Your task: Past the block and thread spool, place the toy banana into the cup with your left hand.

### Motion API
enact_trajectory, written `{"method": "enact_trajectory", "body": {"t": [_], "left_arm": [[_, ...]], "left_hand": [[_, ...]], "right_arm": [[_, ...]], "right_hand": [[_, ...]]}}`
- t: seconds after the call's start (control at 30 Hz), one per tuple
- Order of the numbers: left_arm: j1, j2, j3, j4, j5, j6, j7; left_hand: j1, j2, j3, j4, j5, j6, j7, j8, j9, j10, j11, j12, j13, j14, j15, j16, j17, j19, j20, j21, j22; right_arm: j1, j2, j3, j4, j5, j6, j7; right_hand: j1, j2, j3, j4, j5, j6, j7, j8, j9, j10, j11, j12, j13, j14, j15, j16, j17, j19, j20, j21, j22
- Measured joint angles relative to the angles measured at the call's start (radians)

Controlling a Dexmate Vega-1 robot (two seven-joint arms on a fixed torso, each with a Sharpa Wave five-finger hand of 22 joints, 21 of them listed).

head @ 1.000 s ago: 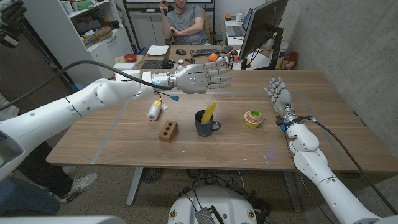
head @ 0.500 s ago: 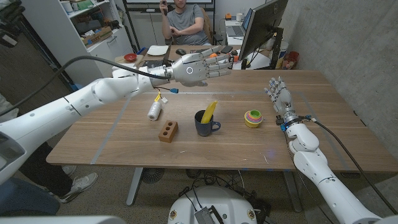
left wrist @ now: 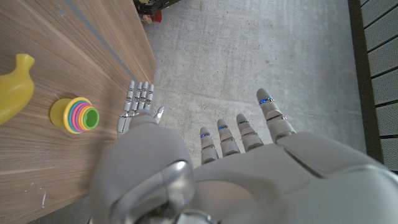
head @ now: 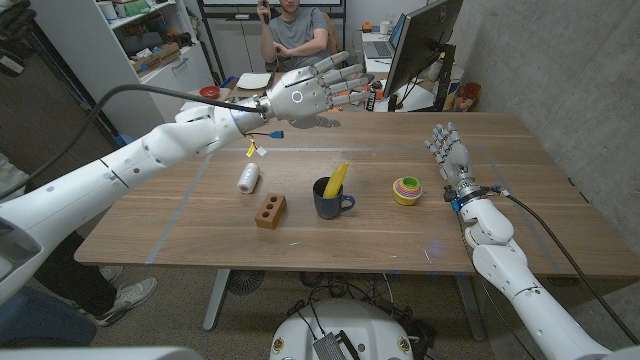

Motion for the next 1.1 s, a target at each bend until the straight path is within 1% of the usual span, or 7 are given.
{"method": "enact_trajectory", "body": {"t": [0.13,0.3,0.47,0.53,0.63,0.9,1.1], "left_arm": [[0.009,-0.004,-0.014,-0.001,-0.026,0.005,0.005],[0.029,-0.013,-0.041,-0.001,-0.105,0.007,0.016],[0.051,-0.021,-0.068,0.000,-0.140,0.007,0.020],[0.059,-0.024,-0.078,0.001,-0.202,0.007,0.022],[0.071,-0.026,-0.091,0.001,-0.232,0.006,0.023],[0.107,-0.032,-0.135,-0.005,-0.348,-0.016,0.000],[0.130,-0.041,-0.170,-0.009,-0.442,-0.040,-0.037]], "left_hand": [[-0.026,0.078,0.017,0.025,-0.009,0.011,-0.006,0.000,-0.002,0.004,0.004,0.000,-0.005,0.000,0.000,0.000,0.000,0.005,0.005,-0.009,0.000],[-0.075,0.130,0.044,0.052,-0.027,0.050,-0.011,0.004,-0.002,0.026,0.011,0.000,-0.005,0.007,-0.007,0.000,0.000,0.017,0.003,-0.013,0.000],[-0.103,0.133,0.052,0.061,-0.035,0.059,-0.005,0.004,-0.002,0.031,0.016,0.008,-0.005,0.015,0.001,0.000,0.004,0.018,0.003,-0.020,0.005],[-0.122,0.132,0.058,0.066,-0.042,0.059,-0.005,0.004,-0.002,0.038,0.024,0.008,-0.005,0.015,0.001,0.000,0.005,0.018,0.003,-0.020,0.005],[-0.149,0.132,0.062,0.070,-0.048,0.059,-0.005,0.004,0.000,0.041,0.027,0.008,-0.003,0.020,0.006,0.000,0.005,0.018,0.003,-0.020,0.005],[-0.271,0.122,0.067,0.076,-0.065,0.064,-0.010,0.004,0.001,0.051,0.036,0.008,-0.002,0.025,0.011,0.000,0.005,0.018,0.003,-0.031,0.009],[-0.322,0.120,0.067,0.076,-0.073,0.064,-0.010,0.000,0.001,0.054,0.040,0.008,-0.005,0.033,0.019,0.000,0.005,0.018,0.003,-0.034,0.009]], "right_arm": [[-0.004,-0.002,0.000,-0.006,0.000,0.002,-0.003],[-0.014,-0.005,-0.001,-0.017,0.001,0.003,-0.007],[-0.017,-0.006,-0.002,-0.020,0.002,0.005,-0.008],[-0.019,-0.008,-0.004,-0.023,0.002,0.005,-0.009],[-0.022,-0.009,-0.006,-0.027,0.003,0.005,-0.010],[-0.029,-0.012,-0.009,-0.038,0.005,0.005,-0.011],[-0.033,-0.015,-0.009,-0.044,0.006,0.007,-0.013]], "right_hand": [[0.000,0.000,0.000,0.000,0.000,0.000,0.000,0.000,0.000,0.000,0.000,0.000,0.000,0.000,0.000,0.000,0.000,0.000,0.000,0.000,0.000],[0.000,0.000,-0.004,0.004,0.000,0.000,0.000,0.000,0.000,0.000,0.000,0.000,0.000,0.000,0.000,0.000,0.000,0.000,0.000,0.000,0.000],[0.000,0.000,-0.004,0.004,0.000,0.000,0.000,0.000,0.000,0.000,0.000,0.000,0.000,0.000,0.000,0.000,0.000,0.000,0.000,0.000,0.000],[0.000,0.000,-0.004,0.004,0.000,0.000,0.000,0.000,0.000,0.000,0.000,0.000,0.000,0.000,0.000,0.000,0.000,0.000,0.000,0.000,0.000],[0.000,0.000,-0.007,0.001,0.000,0.000,0.000,0.000,0.000,0.000,0.000,0.000,0.000,0.000,0.000,0.000,0.000,0.000,0.000,0.000,0.000],[0.000,0.000,-0.008,0.000,0.000,0.000,0.000,0.000,0.000,0.000,0.000,0.000,0.000,0.000,0.000,0.000,0.000,0.000,0.000,0.000,0.000],[0.000,0.000,-0.012,0.004,0.000,0.000,0.000,0.000,0.000,0.000,0.000,0.000,0.000,0.000,0.000,0.000,0.000,0.000,0.000,0.000,0.000]]}}
